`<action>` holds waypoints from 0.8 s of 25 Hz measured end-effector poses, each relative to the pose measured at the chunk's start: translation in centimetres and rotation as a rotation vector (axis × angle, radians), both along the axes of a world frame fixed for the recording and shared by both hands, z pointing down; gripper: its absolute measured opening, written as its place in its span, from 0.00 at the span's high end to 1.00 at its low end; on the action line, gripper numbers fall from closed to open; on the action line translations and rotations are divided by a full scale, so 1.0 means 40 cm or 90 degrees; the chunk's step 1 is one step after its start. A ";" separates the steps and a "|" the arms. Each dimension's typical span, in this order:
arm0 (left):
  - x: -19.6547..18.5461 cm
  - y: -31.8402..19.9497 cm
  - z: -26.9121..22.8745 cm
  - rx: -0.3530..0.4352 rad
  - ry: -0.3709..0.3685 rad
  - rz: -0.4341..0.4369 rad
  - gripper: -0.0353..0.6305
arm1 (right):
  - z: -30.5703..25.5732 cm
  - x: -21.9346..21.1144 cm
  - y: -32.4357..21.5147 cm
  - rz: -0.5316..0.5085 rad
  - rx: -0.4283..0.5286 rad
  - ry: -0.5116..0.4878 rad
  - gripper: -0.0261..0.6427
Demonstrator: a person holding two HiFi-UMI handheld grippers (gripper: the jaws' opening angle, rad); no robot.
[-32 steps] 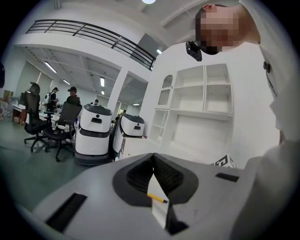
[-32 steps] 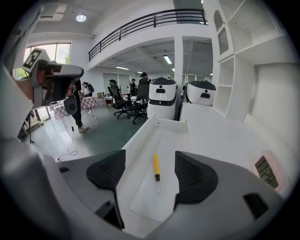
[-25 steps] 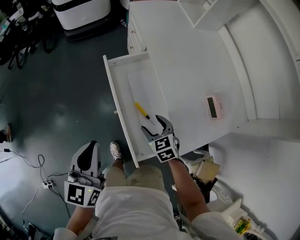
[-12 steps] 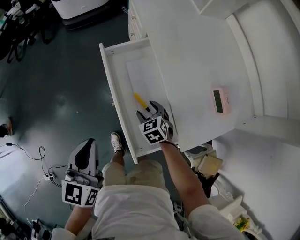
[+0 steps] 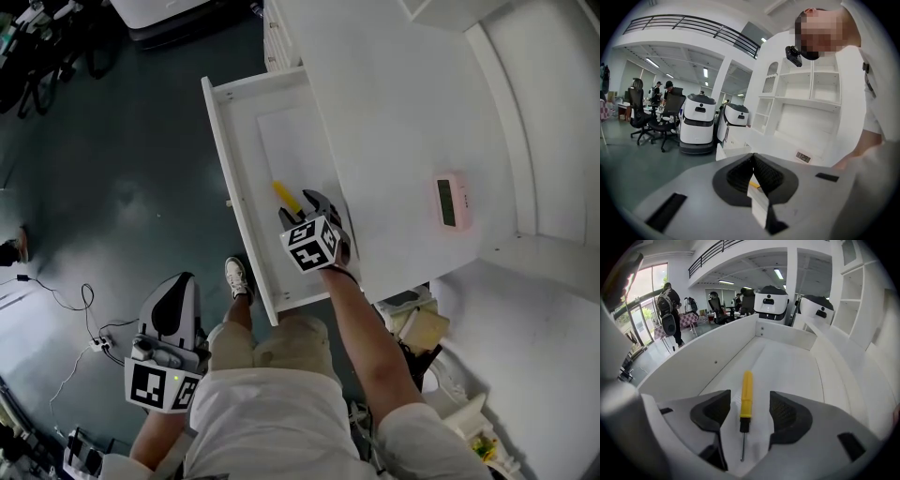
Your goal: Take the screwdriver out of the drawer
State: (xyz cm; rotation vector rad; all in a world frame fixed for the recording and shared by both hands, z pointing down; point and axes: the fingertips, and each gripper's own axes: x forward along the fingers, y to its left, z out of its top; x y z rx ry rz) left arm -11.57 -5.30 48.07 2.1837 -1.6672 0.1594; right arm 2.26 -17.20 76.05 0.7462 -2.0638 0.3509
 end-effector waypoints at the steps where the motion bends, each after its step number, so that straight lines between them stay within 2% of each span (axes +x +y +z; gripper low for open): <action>1: -0.002 0.001 0.002 -0.001 0.001 -0.002 0.92 | 0.006 0.000 -0.002 -0.001 -0.004 0.004 0.57; 14: -0.036 0.022 0.001 0.000 0.006 -0.031 0.92 | 0.044 -0.004 0.012 -0.025 -0.028 0.058 0.59; 20: -0.046 0.033 0.008 -0.001 0.012 -0.042 0.92 | 0.067 -0.001 0.023 -0.026 -0.050 0.069 0.64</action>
